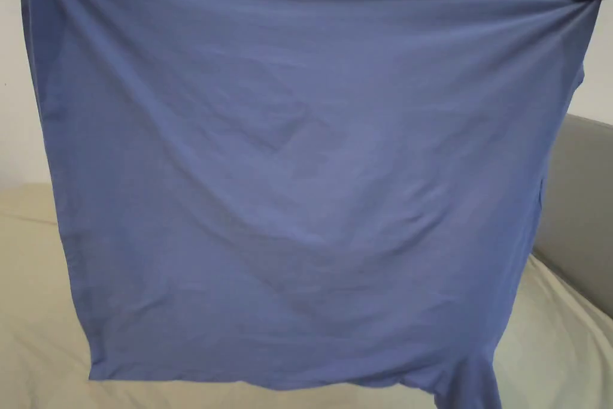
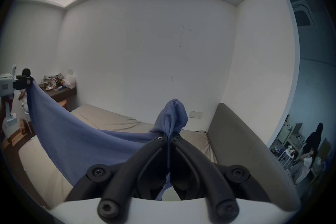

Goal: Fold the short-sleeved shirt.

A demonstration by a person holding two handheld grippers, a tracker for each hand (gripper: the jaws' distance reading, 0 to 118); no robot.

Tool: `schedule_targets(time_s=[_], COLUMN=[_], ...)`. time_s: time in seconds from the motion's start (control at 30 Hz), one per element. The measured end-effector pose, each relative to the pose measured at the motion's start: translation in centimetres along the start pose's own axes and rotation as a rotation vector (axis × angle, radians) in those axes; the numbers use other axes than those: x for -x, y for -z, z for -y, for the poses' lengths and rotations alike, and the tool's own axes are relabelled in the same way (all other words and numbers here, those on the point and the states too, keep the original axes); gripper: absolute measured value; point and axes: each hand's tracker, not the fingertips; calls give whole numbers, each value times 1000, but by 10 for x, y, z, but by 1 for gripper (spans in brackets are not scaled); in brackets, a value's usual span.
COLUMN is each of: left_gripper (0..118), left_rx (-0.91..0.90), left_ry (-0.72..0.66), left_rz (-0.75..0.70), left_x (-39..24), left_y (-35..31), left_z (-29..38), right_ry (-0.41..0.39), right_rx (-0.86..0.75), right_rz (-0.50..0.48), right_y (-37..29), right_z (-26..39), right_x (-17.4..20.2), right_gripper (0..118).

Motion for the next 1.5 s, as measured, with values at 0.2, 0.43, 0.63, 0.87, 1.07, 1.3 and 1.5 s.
schedule_targets(time_s=[0.2,0.43,0.63,0.87,1.07,1.3,1.5], left_gripper=[3,3,3,3,3,3,3], left_rx=[-8,-59,79,249,440,663,692], left_ry=[75,82,58,-111,-169,-270,-365], left_rz=[-105,-192,-109,-20,122,262,189], left_x=[-18,-45,-46,-72,-113,-88,-11], left_y=[87,143,167,148,79,4,-54], left_z=[10,68,148,308,468,570,573], right_ry=[-56,65,1,175,465,525,703], right_rx=[0,12,112,243,454,647,622], right_rz=[91,69,12,-101,-124,-212,-200], right_y=[92,163,197,199,170,95,9], right_z=[-15,17,93,262,464,601,618], right_x=[17,23,36,80,116,108,31], right_gripper=[8,8,8,8,8,8,8])
